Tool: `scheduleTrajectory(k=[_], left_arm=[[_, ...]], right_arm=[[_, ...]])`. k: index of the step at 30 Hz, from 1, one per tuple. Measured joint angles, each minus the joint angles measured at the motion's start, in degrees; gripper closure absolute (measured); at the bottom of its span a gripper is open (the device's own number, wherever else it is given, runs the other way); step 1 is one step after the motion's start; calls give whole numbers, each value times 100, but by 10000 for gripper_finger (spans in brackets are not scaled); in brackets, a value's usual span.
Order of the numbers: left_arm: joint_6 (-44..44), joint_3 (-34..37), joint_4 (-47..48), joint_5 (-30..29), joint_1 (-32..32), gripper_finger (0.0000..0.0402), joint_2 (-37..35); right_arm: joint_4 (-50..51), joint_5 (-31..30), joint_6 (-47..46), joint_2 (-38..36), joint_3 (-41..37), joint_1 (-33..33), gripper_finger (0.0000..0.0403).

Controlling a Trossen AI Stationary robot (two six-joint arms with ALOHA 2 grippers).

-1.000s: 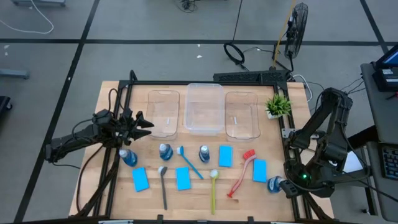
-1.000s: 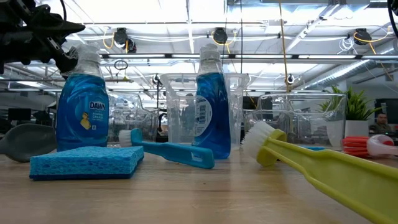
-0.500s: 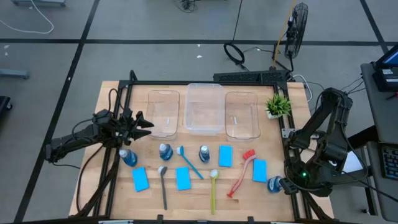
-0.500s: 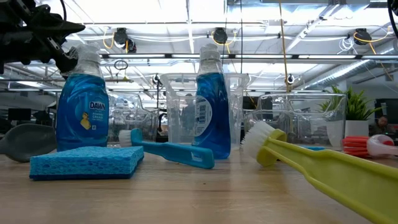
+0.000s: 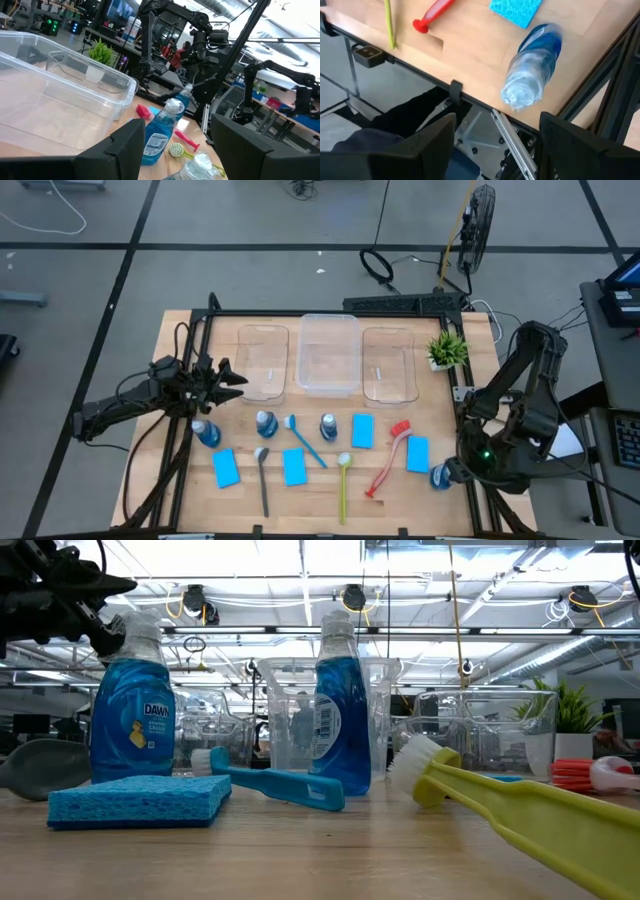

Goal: Pick & Place Kitchen Sink Supplies
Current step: Put the blue dishwashing liquid into the right transparent bin

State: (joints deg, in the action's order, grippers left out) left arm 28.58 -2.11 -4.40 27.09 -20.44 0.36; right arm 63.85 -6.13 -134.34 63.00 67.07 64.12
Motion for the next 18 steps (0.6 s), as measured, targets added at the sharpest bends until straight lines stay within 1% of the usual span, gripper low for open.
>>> scheduleTrajectory(k=[12,18], left_arm=[[-38,-2,280,-15,1,174,-1],[-38,-2,358,-16,0,174,-1]], right_arm=[[200,16,0,13,0,-145,104],[136,20,2,157,0,-145,104]])
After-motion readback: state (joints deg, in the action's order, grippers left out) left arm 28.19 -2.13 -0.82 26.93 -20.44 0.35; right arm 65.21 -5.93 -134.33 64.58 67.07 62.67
